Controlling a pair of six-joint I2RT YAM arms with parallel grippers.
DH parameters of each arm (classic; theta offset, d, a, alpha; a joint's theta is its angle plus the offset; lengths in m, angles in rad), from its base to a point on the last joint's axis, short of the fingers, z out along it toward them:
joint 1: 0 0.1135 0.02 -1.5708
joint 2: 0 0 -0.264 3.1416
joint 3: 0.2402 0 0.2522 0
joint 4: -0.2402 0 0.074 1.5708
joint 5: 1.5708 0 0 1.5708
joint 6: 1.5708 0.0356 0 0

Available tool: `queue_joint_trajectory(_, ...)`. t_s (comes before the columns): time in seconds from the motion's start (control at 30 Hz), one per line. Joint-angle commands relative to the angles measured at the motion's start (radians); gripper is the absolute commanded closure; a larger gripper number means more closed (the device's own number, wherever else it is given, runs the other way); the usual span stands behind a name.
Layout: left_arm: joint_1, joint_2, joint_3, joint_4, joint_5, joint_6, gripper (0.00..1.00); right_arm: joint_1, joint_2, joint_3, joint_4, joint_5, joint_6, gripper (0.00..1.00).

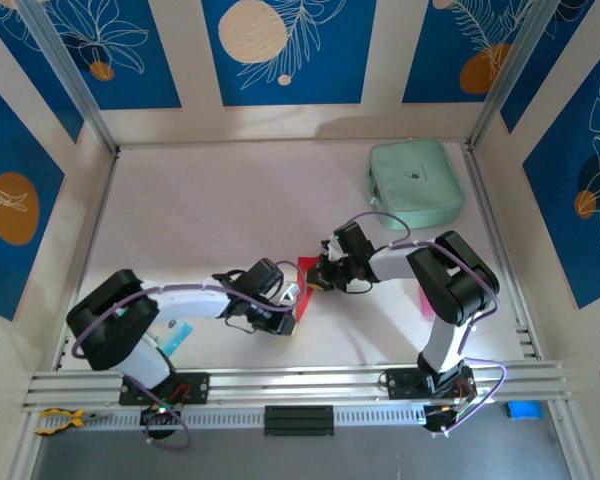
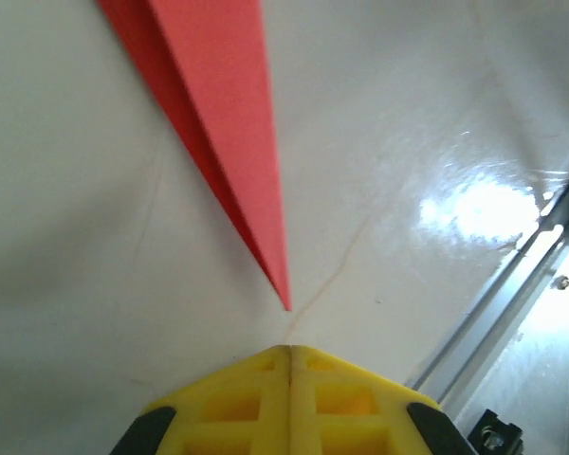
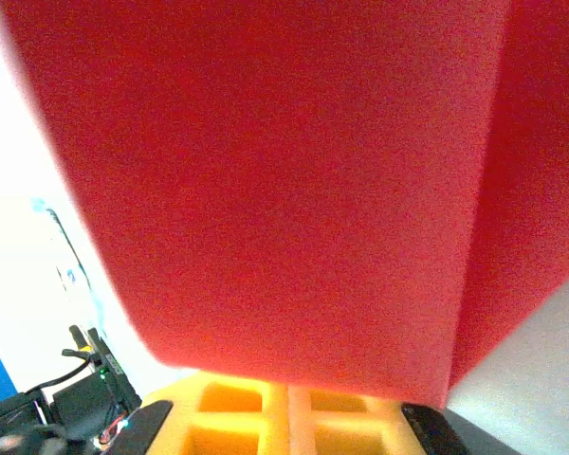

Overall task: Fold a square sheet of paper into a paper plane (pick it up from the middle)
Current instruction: Fold the wing for the fifth time at the center of the table.

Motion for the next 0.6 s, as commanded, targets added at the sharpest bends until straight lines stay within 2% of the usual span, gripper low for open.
queue_joint_trajectory(0.0,0.016,-0.071,0.018,-0.012,-0.048,0.009,0.99,-0.015,0.029,-0.046,-0.133,0.098,0.019,0.93)
queue_joint_trajectory(0.1,0.047,-0.053,0.041,0.058,-0.018,-0.017,0.97,-0.012,0.03,-0.045,-0.126,0.094,0.021,0.94)
queue_joint_trajectory(0.27,0.074,0.094,0.144,0.13,0.036,-0.037,0.98,-0.011,0.034,-0.043,-0.123,0.087,0.024,0.94)
queue_joint_trajectory(0.57,0.086,0.23,0.222,0.153,-0.054,-0.059,0.98,-0.012,0.034,-0.049,-0.105,0.073,0.026,0.93)
